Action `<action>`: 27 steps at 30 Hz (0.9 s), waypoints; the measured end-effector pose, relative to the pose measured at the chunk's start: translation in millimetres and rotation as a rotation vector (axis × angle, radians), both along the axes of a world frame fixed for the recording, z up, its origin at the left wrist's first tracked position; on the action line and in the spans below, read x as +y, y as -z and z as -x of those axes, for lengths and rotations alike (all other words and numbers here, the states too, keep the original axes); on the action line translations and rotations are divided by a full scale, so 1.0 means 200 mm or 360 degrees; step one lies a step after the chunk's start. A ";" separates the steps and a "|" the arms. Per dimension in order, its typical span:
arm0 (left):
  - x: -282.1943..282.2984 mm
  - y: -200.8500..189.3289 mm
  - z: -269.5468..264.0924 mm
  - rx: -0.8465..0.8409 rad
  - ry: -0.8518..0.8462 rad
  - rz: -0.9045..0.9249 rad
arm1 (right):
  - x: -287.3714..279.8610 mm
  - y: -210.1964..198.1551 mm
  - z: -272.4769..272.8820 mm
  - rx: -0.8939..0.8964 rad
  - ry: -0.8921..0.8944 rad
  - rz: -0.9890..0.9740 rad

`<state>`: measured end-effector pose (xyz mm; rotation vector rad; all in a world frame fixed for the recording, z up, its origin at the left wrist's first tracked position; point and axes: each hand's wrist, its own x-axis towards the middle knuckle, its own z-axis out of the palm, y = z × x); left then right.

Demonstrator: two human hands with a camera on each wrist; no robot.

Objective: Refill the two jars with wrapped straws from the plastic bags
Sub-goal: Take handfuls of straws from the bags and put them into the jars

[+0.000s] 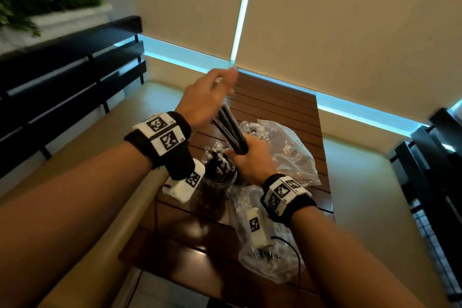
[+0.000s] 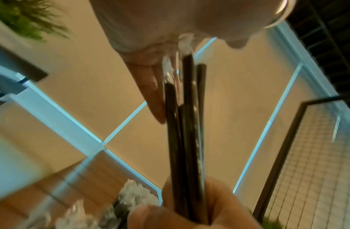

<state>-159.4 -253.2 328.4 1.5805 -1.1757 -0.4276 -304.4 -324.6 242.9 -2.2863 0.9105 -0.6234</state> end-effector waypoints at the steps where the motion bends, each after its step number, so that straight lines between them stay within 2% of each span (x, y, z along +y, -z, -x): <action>1: 0.00 -0.02 -0.01 -0.0272 0.0011 -0.0094 | 0.02 -0.01 -0.04 -0.0025 -0.0018 -0.0012; 3: 0.01 -0.04 -0.02 -0.0817 -0.0024 -0.0304 | 0.03 -0.02 -0.10 -0.0116 -0.0056 -0.0065; 5: 0.02 -0.05 -0.04 -0.1061 -0.0025 -0.0430 | 0.04 -0.02 -0.14 -0.0176 -0.0085 -0.0083; 10: 0.06 -0.14 -0.10 -0.1190 -0.0060 -0.0309 | 0.08 -0.09 -0.24 -0.0199 -0.0210 -0.0123; 13: 0.07 -0.17 -0.14 -0.1178 -0.0056 -0.0316 | 0.07 -0.12 -0.27 -0.0151 -0.0230 -0.0112; 18: 0.07 -0.15 -0.20 -0.1142 -0.0092 -0.0300 | -0.01 0.01 -0.21 0.0244 -0.0091 0.0140; 22: 0.04 -0.12 -0.21 -0.1158 -0.0091 -0.0320 | -0.04 0.21 -0.10 0.0597 0.0026 0.0015; 27: -0.01 -0.07 -0.16 -0.1204 -0.0037 -0.0322 | -0.06 0.35 -0.06 0.0364 0.0094 -0.0241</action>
